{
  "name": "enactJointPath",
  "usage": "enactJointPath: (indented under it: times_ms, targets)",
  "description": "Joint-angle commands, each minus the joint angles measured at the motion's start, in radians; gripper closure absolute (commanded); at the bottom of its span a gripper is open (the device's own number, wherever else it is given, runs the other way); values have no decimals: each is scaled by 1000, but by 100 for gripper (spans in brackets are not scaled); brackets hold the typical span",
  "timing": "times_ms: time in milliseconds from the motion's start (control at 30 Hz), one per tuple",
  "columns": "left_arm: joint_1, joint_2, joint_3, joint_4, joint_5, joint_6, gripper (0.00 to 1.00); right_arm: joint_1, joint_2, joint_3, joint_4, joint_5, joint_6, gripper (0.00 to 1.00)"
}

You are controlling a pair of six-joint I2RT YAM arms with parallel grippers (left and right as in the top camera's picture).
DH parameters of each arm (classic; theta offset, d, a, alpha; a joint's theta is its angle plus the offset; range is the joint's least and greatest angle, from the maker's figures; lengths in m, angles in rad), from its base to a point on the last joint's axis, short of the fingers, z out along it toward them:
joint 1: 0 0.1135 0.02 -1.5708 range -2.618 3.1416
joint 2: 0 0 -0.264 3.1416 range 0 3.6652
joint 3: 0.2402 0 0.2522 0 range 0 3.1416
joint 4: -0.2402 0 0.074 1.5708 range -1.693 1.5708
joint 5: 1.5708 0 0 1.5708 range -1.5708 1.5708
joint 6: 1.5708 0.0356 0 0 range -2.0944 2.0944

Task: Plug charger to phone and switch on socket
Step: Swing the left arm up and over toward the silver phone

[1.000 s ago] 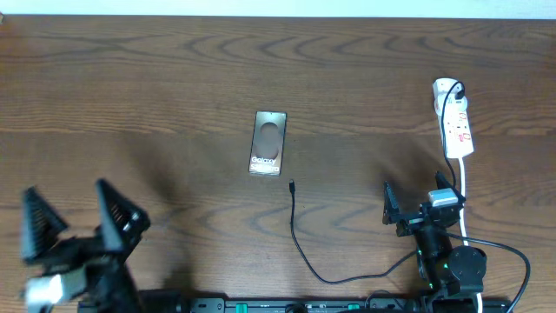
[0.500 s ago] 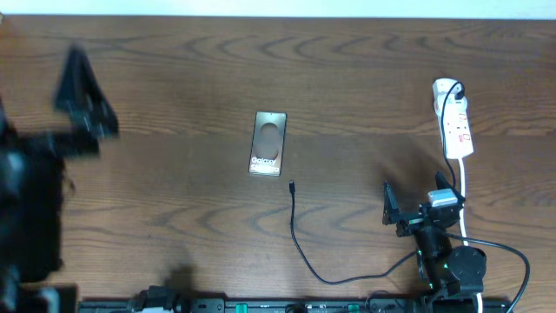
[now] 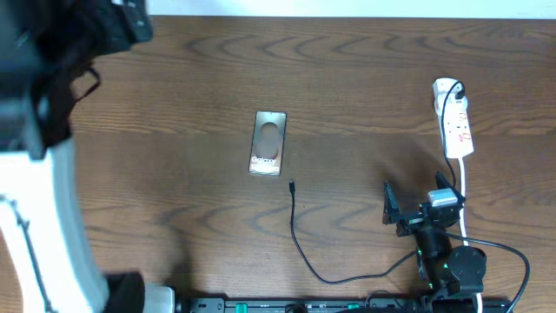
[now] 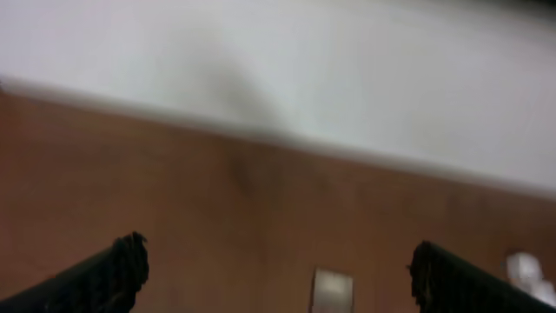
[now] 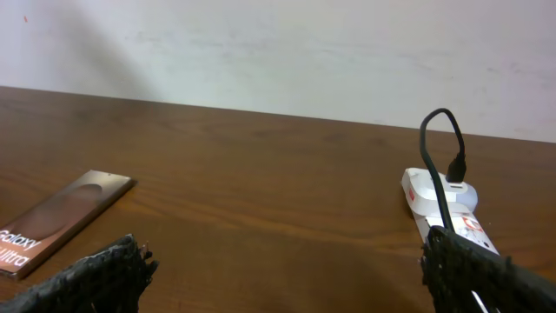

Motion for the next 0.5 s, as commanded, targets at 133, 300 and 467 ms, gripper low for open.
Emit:
enactJointPath:
  times_ms: [133, 300, 467]
  targets:
    - [3, 202, 15, -167, 53, 2, 2, -5, -5, -2, -4, -6, -12, 1]
    - [3, 310, 15, -203, 53, 2, 2, -5, -5, -2, -4, -6, -12, 1]
    - [3, 396, 15, -281, 53, 2, 2, -5, -5, -2, -4, -6, -12, 1]
